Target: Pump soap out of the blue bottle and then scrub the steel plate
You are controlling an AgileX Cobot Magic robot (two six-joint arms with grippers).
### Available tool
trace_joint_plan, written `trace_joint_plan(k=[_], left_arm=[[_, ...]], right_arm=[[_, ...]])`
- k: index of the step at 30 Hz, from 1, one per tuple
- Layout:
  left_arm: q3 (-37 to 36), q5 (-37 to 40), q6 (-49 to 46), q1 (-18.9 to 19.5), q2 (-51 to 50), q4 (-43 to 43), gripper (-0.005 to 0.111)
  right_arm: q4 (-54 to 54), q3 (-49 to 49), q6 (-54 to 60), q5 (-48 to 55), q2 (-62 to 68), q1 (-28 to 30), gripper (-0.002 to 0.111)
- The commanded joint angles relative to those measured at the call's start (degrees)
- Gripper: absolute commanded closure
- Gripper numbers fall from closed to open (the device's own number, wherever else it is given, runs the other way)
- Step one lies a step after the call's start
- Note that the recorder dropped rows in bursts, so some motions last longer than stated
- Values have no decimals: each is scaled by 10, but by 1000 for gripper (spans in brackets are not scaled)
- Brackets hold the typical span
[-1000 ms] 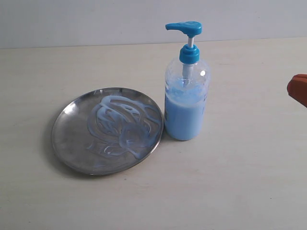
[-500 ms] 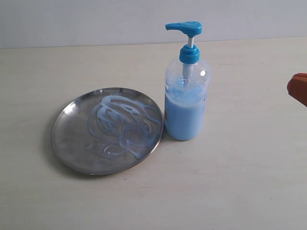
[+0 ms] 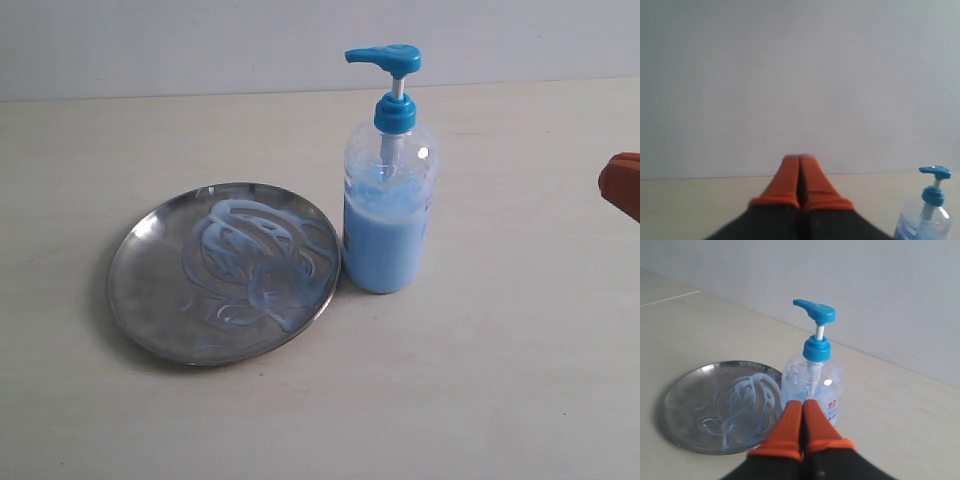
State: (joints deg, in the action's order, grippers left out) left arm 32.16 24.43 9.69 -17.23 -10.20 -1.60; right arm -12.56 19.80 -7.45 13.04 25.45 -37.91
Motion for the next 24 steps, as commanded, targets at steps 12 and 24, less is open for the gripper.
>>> trace_joint_plan(k=[12,24], left_arm=[[-197,-108,28,113,83,-6,107],[-294,-112,29,140,102,-36,107]], right_arm=[[1,-2,-2,-8,-1,-1,108],[1,-2,-2,-8,-1,-1,108]])
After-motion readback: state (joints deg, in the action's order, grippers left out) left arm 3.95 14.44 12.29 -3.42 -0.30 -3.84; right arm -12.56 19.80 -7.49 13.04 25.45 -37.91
